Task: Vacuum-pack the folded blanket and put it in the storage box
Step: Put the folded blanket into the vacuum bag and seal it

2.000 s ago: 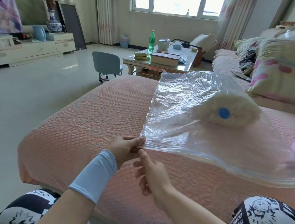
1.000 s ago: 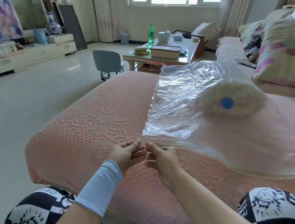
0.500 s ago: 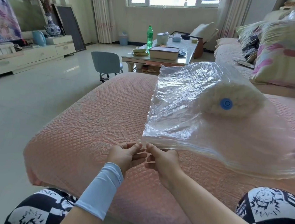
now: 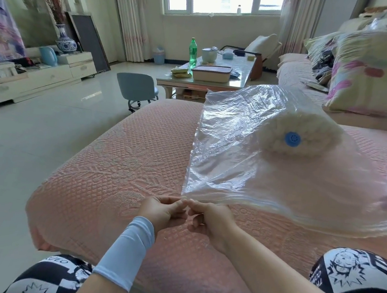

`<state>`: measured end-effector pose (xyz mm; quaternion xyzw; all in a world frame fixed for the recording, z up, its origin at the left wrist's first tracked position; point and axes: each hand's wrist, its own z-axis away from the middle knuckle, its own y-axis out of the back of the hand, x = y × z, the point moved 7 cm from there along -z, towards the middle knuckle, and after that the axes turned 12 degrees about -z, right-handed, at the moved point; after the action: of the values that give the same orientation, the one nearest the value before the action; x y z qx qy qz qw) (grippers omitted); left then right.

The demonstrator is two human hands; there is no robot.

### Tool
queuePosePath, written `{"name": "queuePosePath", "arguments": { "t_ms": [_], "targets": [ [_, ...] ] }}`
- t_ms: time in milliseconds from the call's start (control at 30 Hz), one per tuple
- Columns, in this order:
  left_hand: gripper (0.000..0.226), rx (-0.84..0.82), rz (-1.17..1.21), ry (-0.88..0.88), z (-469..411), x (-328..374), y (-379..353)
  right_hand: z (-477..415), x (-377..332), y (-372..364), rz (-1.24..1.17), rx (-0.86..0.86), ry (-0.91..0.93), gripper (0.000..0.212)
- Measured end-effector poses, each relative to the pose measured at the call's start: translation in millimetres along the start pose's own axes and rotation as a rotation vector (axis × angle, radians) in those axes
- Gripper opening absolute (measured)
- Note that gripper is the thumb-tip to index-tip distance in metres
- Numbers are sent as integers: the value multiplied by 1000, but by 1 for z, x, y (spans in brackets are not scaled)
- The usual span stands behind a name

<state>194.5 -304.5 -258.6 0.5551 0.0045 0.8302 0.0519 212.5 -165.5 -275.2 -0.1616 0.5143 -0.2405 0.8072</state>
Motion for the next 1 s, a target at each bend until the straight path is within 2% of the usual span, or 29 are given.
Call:
{"name": "queuePosePath", "arguments": {
  "t_ms": [367, 533, 667, 867, 1000],
  "targets": [
    [20, -8, -25, 7, 2, -10, -16, 2, 4, 8, 12, 25, -37, 19],
    [15, -39, 58, -28, 5, 1, -14, 6, -10, -2, 29, -70, -12, 18],
    [8, -25, 38, -25, 4, 5, -12, 5, -13, 5, -3, -11, 59, 17],
    [12, -30, 38, -9, 4, -1, -20, 3, -8, 10, 31, 40, 90, 15],
    [15, -55, 90, 4, 4, 0, -17, 6, -7, 5, 22, -25, 48, 20]
  ]
}}
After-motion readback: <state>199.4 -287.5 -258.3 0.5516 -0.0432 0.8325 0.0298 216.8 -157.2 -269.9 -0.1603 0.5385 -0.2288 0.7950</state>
